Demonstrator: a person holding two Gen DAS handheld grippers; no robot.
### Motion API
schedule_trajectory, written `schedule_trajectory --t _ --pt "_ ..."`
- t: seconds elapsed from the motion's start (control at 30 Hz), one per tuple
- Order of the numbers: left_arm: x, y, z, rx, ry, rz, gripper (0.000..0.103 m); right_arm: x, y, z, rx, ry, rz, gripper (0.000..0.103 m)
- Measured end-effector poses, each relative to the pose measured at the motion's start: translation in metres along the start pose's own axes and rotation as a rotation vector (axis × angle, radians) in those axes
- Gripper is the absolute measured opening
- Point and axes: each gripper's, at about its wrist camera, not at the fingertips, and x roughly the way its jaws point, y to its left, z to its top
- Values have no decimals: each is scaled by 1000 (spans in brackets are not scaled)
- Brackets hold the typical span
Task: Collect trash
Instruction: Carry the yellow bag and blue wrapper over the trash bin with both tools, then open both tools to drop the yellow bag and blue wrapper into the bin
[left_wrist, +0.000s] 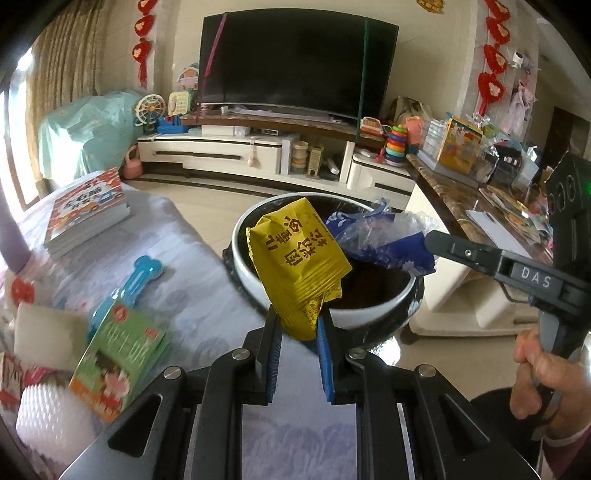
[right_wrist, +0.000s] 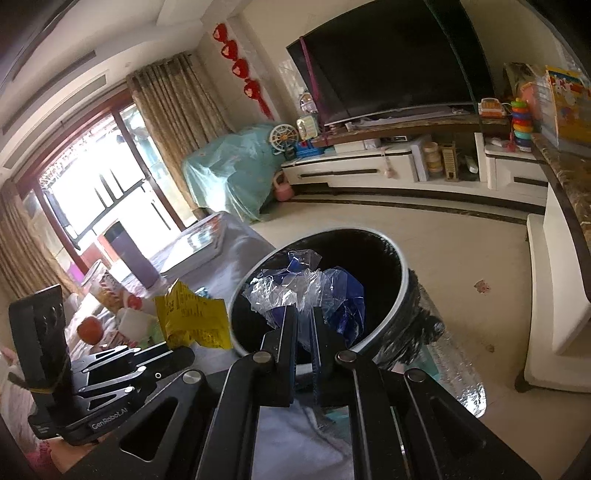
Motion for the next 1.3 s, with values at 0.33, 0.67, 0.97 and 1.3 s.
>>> schedule_trajectory --t 0.33,0.67,0.97,1.3 --pt "56 3 43 -13 51 -14 17 16 -12 17 -4 9 -21 6" --pt "82 0 63 -23 74 -15 18 33 -21 21 -3 47 -36 6" --pt "81 -4 67 -58 58 16 50 34 -27 24 27 55 -52 42" --pt "40 -1 19 -114 -11 91 73 16 -3 8 33 22 -24 91"
